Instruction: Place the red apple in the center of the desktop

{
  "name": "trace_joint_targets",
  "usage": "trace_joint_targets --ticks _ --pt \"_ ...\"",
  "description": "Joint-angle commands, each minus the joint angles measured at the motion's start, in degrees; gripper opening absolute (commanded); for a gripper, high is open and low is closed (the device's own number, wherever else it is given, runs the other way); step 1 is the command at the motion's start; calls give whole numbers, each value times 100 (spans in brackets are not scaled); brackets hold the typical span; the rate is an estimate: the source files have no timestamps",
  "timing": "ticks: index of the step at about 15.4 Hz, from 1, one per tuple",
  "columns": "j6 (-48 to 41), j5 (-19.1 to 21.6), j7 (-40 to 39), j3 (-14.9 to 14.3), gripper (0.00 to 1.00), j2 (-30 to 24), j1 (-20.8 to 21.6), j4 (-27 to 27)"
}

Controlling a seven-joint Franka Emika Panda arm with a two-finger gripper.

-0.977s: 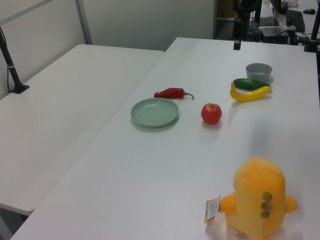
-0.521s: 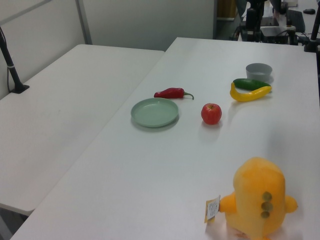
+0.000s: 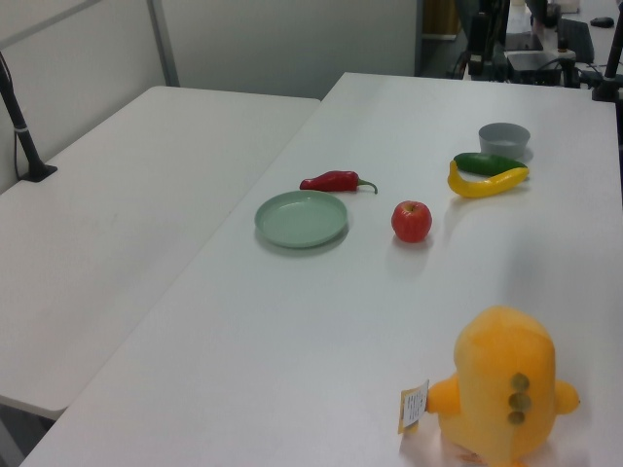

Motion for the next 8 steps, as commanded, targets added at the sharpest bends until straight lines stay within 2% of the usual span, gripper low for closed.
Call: trace_joint_targets --ticks 1,8 --pt "297 260 -432 72 100 81 -170 -44" --pt "306 269 -379 72 100 125 -144 -35"
